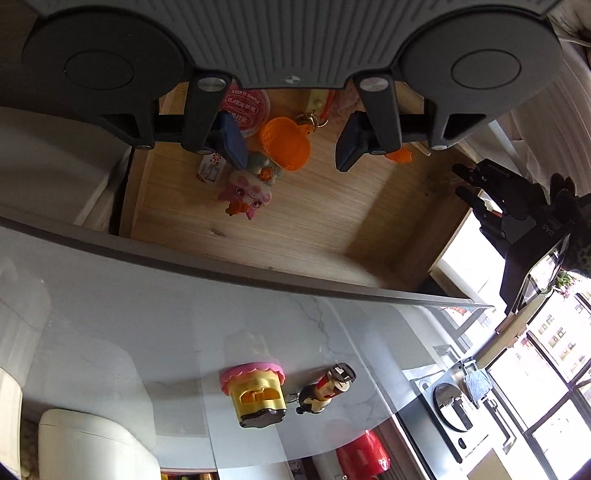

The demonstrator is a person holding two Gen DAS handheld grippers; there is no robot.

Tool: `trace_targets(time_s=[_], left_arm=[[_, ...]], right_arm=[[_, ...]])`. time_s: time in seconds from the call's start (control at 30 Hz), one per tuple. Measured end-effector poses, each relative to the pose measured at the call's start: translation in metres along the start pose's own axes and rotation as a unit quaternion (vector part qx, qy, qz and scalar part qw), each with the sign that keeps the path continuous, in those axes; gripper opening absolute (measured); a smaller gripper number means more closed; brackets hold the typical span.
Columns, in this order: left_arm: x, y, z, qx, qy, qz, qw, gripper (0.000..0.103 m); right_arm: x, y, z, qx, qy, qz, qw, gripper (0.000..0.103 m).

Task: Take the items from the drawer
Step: 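Grasp the snack packet in the drawer with the left gripper, then grasp the orange cup toy with the right gripper while the left gripper holds the packet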

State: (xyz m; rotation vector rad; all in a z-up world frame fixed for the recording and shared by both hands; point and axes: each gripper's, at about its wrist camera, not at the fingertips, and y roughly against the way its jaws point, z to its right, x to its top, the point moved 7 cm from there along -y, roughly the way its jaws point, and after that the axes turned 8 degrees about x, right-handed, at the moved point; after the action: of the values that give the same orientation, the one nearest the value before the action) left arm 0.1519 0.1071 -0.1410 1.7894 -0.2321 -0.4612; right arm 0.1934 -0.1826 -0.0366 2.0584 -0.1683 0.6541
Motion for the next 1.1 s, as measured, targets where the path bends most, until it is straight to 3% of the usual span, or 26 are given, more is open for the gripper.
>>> trace_targets(time_s=[0.27,0.37,0.47,0.53,0.63,0.7,0.83,1.1], left_arm=[[0.001,-0.014,0.007,0.008,-0.037,-0.022,0.999,0.045],[0.0,-0.012,0.011,0.022,-0.061,-0.004,0.9979,0.043],[-0.004,-0.007,0.012,0.016,-0.066,0.023,0.9974,0.036],[-0.004,0.002,0.011,0.003,-0.059,0.043,0.9973,0.024],[0.0,0.023,0.009,-0.03,-0.032,0.089,0.995,0.011],[0.001,0.035,0.009,-0.059,-0.016,0.118,0.9912,0.011],[0.017,0.05,0.027,-0.07,-0.012,0.144,0.9871,0.011],[0.01,0.051,0.003,-0.107,0.041,0.186,0.9759,0.011]], right_arm=[[0.0,0.005,0.002,-0.004,-0.001,0.003,1.0,0.053],[-0.001,0.005,0.005,-0.012,-0.005,0.0,1.0,0.053],[0.001,0.009,0.009,-0.011,-0.017,0.003,1.0,0.053],[0.001,0.01,0.012,-0.007,-0.031,0.0,0.999,0.053],[-0.001,0.002,0.014,0.004,-0.051,-0.025,0.998,0.053],[-0.003,-0.008,0.01,0.004,-0.051,-0.053,0.997,0.053],[-0.002,-0.036,-0.012,-0.004,-0.014,-0.111,0.994,0.053],[0.022,-0.101,-0.072,0.059,0.005,-0.175,0.983,0.053]])
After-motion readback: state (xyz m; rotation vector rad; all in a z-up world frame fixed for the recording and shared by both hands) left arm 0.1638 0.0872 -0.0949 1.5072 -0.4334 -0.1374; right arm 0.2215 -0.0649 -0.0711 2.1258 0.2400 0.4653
